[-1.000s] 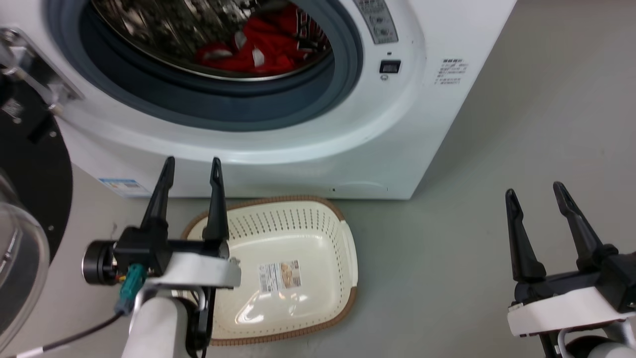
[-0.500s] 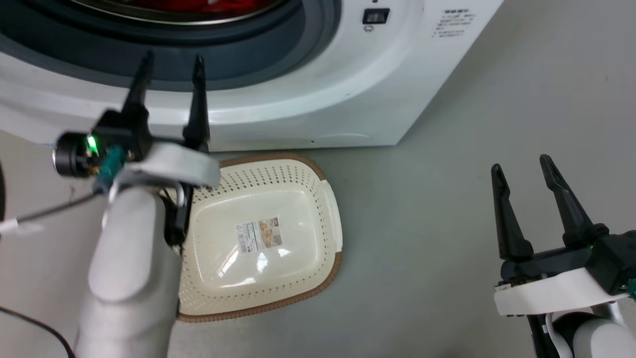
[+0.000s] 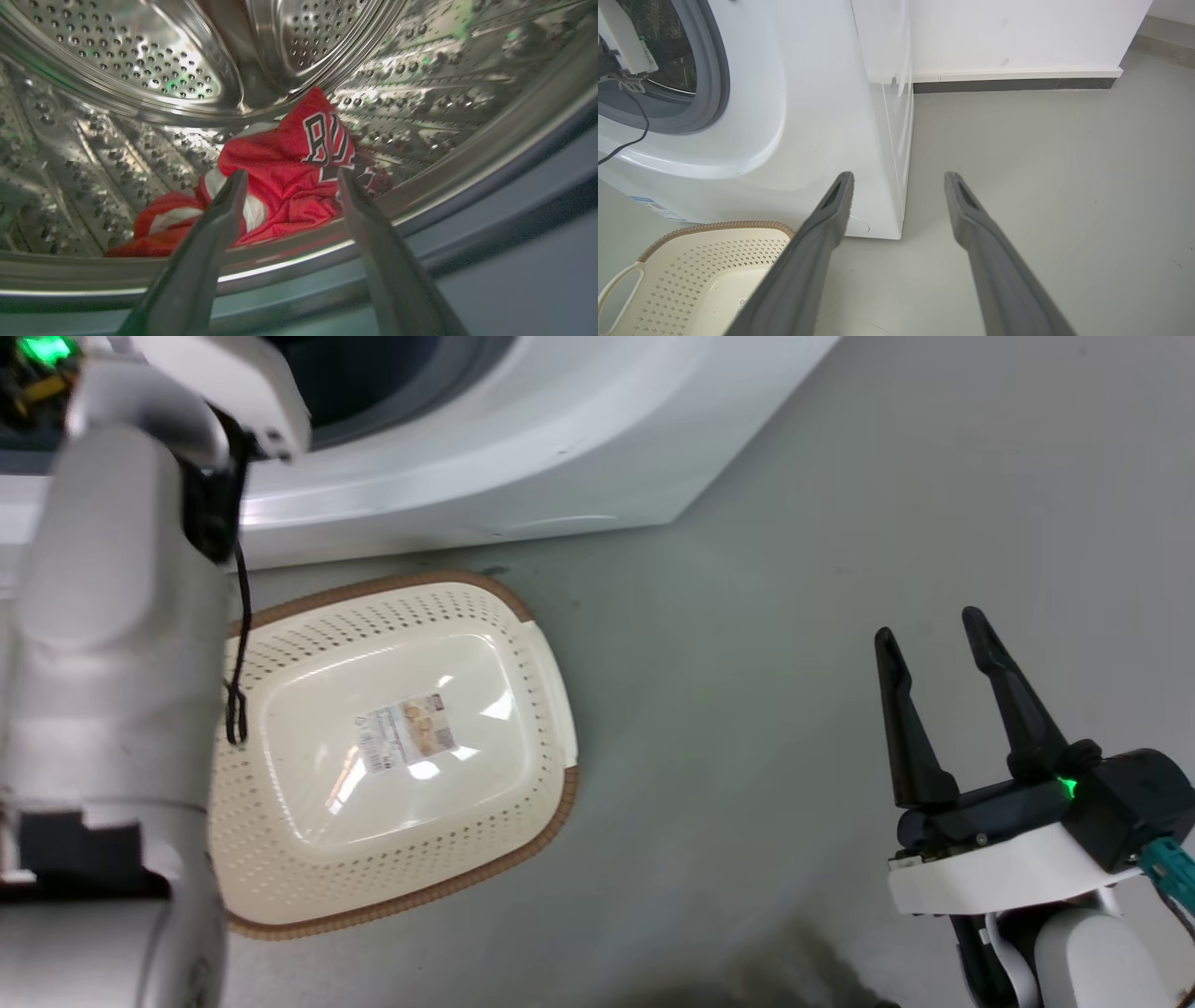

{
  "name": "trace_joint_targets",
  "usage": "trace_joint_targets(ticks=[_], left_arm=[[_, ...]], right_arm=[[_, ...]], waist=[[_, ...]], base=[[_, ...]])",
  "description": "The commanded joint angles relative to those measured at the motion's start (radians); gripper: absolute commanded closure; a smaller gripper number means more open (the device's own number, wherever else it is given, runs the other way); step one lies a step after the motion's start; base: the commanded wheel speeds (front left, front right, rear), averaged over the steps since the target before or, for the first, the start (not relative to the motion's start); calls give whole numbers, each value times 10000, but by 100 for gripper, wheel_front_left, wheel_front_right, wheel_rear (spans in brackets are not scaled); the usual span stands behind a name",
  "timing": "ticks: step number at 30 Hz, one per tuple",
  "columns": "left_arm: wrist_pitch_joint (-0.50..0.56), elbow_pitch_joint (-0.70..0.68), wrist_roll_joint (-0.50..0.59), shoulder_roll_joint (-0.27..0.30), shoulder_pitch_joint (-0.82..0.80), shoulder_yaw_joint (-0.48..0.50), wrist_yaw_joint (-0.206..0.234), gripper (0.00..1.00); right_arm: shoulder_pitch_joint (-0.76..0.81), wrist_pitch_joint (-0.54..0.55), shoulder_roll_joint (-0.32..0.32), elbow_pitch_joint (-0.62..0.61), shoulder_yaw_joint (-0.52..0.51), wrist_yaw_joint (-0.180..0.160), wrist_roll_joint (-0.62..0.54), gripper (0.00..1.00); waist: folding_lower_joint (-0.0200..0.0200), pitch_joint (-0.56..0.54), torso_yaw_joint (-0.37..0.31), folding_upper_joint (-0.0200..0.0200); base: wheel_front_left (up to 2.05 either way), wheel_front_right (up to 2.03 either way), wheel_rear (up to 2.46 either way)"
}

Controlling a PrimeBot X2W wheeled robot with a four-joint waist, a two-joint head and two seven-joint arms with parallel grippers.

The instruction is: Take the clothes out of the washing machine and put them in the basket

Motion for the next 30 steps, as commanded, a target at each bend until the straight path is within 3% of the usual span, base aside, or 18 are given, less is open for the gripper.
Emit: trace_joint_targets(ticks=[1,16,24,30], left_arm=[[234,244,-58,164,-403,22,-52,0],[3846,2483,-497,1977,-3003,181,-215,0],[6101,2864,-565,2655,-3429,144,-100,0],[7383,2903,-673,2906,-3125,245,288,0]], right_arm=[[-175,-104,16,59,76,-3,87,0],[2,-709,18,844,939,-3,935,0],[441,-826,19,1005,1347,-3,1183,0],[743,-836,18,1026,1678,-3,1415,0]], waist=[[-1,326,-336,0],[-1,893,-2095,0],[-1,922,-2735,0],[-1,922,-3027,0]], base=[[0,0,0],[0,0,0],[0,0,0],[0,0,0]])
